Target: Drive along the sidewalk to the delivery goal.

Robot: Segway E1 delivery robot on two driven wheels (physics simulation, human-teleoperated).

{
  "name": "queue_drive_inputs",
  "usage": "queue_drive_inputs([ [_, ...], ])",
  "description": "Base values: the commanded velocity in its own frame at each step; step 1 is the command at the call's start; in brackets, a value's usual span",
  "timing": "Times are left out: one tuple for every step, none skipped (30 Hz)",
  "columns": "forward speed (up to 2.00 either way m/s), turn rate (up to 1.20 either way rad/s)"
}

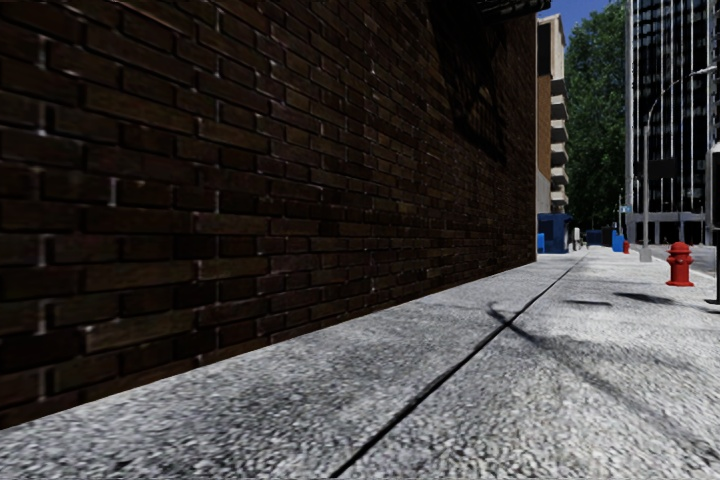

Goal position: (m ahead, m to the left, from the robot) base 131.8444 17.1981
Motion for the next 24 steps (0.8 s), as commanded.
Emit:
queue_drive_inputs([
  [2.0, -0.57],
  [2.0, -0.57],
  [2.0, -0.57],
  [2.0, -0.57],
  [2.0, -0.57],
  [2.0, -0.57],
  [2.0, -0.57],
  [2.0, -0.57],
  [2.0, -0.57],
  [2.0, -0.57],
  [2.0, -0.57],
  [2.0, -0.57],
  [2.0, -0.57],
  [2.0, -0.57],
  [2.0, -0.57],
  [2.0, -0.57],
  [2.0, -0.57],
  [2.0, -0.57],
  [2.0, -0.57],
  [2.0, -0.57],
  [2.0, -0.57],
  [2.0, -0.57],
  [2.0, -0.57],
  [2.0, -0.57],
])
